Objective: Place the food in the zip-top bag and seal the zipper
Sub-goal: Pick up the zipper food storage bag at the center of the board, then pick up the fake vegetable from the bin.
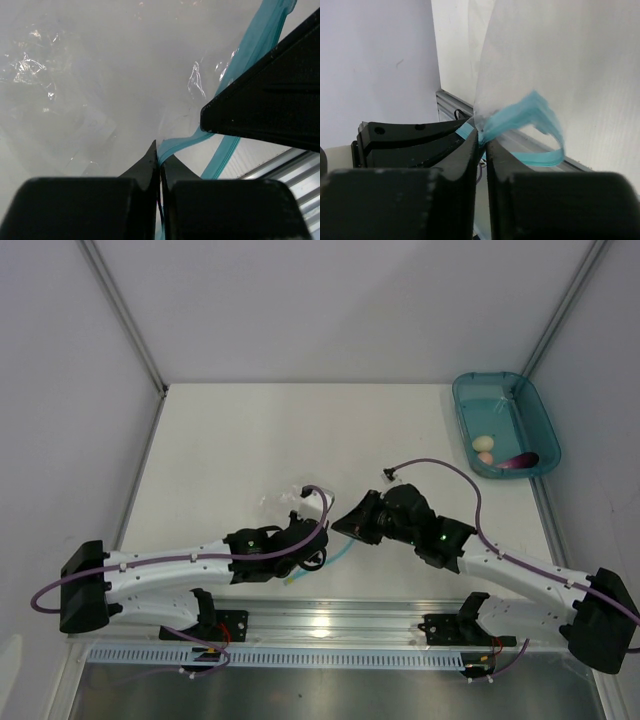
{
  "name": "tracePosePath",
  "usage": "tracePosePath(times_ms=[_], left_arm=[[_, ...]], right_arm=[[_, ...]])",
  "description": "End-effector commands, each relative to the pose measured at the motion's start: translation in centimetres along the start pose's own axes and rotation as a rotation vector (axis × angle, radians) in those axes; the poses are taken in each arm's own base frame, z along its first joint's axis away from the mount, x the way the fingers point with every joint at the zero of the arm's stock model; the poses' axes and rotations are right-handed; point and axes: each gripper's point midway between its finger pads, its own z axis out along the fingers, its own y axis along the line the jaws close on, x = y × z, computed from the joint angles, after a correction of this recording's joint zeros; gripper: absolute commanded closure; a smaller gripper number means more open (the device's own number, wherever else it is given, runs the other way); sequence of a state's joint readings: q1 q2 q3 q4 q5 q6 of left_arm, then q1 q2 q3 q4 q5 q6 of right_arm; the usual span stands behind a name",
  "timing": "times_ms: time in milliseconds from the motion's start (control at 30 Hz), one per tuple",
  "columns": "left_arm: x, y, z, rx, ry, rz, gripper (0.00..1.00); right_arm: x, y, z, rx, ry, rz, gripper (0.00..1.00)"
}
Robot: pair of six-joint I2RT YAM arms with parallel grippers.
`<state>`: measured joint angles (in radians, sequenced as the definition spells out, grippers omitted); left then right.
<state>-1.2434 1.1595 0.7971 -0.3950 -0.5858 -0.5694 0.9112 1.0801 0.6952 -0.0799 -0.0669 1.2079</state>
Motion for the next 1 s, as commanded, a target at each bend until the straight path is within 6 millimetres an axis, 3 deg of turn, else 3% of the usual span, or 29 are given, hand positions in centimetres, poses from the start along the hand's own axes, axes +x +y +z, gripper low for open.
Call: tracePosePath(times_ms=[0, 300, 400, 500, 600, 633, 700, 733, 800, 833, 900, 933, 967], left_arm=[[-1.4, -1.3, -0.7, 0.065, -0.026, -0.025, 1.00], [-3.7, -1.9, -1.5, 0.111, -0.025, -0.053, 0.99], [-4.4, -2.1, -1.5, 0.150, -0.033, -0.065, 1.00], [-4.9, -2.5, -1.4, 0.202, -0.025, -0.065, 0.99], [-5.4, -2.7, -1.6, 0.235, -0.055, -0.047, 1.00], [-5.7, -2.8, -1.8, 0.242, -0.070, -0.047, 0.99], [-6.4, -2.6, -2.2, 0.256, -0.101, -0.047, 0.99], [-6.4, -2.6, -2.2, 0.259, -0.098, -0.041, 0.99], [-6.9, -2.7, -2.3, 0.262, -0.097, -0.024, 1.00], [-6.6, -2.5, -2.2, 0.252, -0.081, -0.010, 0.99], [-6.8, -2.4, -2.2, 0.244, -0.077, -0.001, 0.97], [-6.7, -2.3, -2.1, 0.247, -0.075, -0.003, 0.96], [-6.6, -2.3, -2.1, 0.260, -0.069, -0.006, 0.96]], right_arm=[[-1.3, 1.0, -1.1, -0.001, -0.041, -0.056, 0.83], [-3.5, 0.2, -4.3, 0.095, -0.084, -0.249, 0.44], [-4.0, -0.1, -5.8, 0.107, -0.098, -0.276, 0.25], [-6.1, -0.4, -7.5, 0.150, -0.166, -0.308, 0.01], [-9.7, -1.8, -9.4, 0.249, -0.237, -0.329, 0.00], [-12.5, -1.9, -10.5, 0.286, -0.306, -0.302, 0.00], [-15.0, -2.8, -11.8, 0.345, -0.348, -0.313, 0.01], [-17.8, -3.5, -13.1, 0.398, -0.419, -0.275, 0.01], [-20.4, -4.5, -14.4, 0.452, -0.474, -0.271, 0.01], [-21.9, -5.4, -14.3, 0.484, -0.490, -0.248, 0.01], [-25.7, -7.1, -16.2, 0.539, -0.588, -0.181, 0.01], [-27.1, -8.2, -15.7, 0.549, -0.582, -0.145, 0.01], [-29.2, -9.1, -17.1, 0.569, -0.635, -0.103, 0.01]])
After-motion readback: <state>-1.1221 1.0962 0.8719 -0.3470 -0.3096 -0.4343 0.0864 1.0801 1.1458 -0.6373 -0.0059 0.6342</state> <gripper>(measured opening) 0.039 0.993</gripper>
